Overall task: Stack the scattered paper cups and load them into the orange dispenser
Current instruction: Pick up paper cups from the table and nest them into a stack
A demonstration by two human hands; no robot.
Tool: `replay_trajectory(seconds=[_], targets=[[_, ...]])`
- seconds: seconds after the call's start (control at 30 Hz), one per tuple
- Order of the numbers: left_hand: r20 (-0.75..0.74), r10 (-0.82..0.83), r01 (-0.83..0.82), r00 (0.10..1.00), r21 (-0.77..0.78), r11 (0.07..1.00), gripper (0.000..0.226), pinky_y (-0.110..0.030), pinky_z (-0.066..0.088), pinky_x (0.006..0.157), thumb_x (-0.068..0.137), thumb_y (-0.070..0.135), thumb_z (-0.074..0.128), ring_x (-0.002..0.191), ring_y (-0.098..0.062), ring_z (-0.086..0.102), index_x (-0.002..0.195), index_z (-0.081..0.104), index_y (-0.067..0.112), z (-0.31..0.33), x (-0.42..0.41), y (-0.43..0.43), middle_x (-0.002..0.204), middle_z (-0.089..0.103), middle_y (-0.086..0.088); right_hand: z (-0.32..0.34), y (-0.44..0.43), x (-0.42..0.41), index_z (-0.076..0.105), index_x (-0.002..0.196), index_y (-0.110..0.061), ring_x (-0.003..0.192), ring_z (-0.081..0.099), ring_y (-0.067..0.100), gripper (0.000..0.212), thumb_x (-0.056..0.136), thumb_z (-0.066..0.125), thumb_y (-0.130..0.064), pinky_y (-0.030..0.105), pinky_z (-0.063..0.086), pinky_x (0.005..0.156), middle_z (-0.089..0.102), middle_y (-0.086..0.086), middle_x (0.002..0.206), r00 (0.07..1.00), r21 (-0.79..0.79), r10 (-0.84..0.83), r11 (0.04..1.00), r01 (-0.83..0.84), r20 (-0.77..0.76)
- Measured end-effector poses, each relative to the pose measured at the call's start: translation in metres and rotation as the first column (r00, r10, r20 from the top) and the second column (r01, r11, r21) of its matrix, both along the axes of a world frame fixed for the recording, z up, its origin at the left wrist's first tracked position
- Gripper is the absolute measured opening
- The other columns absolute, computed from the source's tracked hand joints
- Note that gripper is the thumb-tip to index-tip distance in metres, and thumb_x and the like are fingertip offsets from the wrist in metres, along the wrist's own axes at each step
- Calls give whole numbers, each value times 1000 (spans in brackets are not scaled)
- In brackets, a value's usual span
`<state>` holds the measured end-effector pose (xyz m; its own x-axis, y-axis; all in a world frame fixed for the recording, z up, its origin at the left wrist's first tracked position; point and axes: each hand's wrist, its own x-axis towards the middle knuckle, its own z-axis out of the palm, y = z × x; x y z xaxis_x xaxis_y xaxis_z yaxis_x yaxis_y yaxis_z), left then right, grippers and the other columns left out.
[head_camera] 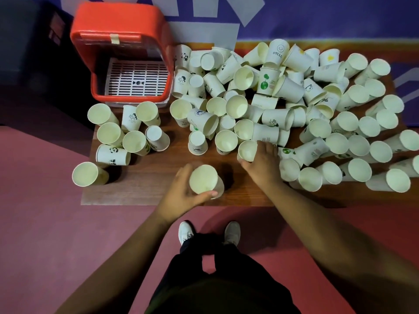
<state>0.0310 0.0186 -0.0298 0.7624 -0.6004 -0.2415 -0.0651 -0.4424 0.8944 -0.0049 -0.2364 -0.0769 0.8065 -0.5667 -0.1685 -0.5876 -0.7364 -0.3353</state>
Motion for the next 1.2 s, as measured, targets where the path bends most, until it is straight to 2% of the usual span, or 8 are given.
replay_trajectory(seconds=[0.1,0.2,0.47,0.67,0.77,0.87,1.0,1.2], targets=[[81,-65,58,995,92,994,59,-22,41,85,73,47,86,110,-5,44,118,49,39,-19,-7,-5,111,49,29,-3,-1,-2,45,135,-2,128,42,38,75,80,73,-44,49,34,106,48,18,135,999,-21,30,999,-30,-12],[154,-122,96,981,164,982,73,-31,41,91,73,44,87,113,-14,42,132,52,19,-37,-9,-11,120,50,12,-1,-3,0,45,134,-1,128,42,37,70,82,72,-39,46,32,107,47,19,136,999,-36,43,998,-43,-4],[141,-157,126,977,211,969,83,-38,39,105,72,33,89,119,-17,41,143,49,18,-62,-11,-23,138,50,3,-5,-6,9,46,135,-7,128,44,33,69,81,71,-42,48,40,100,48,13,135,995,-25,94,995,-95,-45],[124,-104,78,987,195,978,97,-37,35,108,71,44,87,126,-13,34,150,39,19,-65,-5,-34,145,44,0,7,0,-12,53,126,-7,116,52,33,68,71,77,-40,45,47,94,55,12,124,988,85,41,995,-54,147],[-3,-73,73,997,186,980,109,-36,29,111,67,59,84,138,-16,29,156,31,23,-60,4,-28,150,38,-1,24,4,-30,53,128,-14,121,48,22,65,72,78,-37,30,41,100,52,4,128,964,211,-18,977,-40,265],[-25,97,-89,995,230,969,86,-40,40,110,76,72,69,132,-18,42,144,46,25,-58,18,-12,135,47,2,45,13,-42,52,130,-17,122,45,12,68,72,79,-38,22,37,95,51,-1,128,944,292,-19,953,-83,330],[108,218,-241,970,329,913,60,-45,48,100,87,50,69,120,-25,53,131,54,12,-57,40,2,125,53,-6,58,32,-43,49,135,-17,117,42,2,75,71,82,-38,18,37,93,46,-5,131,931,373,125,891,-258,344],[186,243,-302,952,439,846,59,-40,45,100,89,32,73,123,-30,53,138,51,7,-49,59,-6,136,54,-14,33,51,-33,51,133,-10,126,46,25,78,68,83,-38,36,42,105,45,6,136,894,322,354,842,-432,275]])
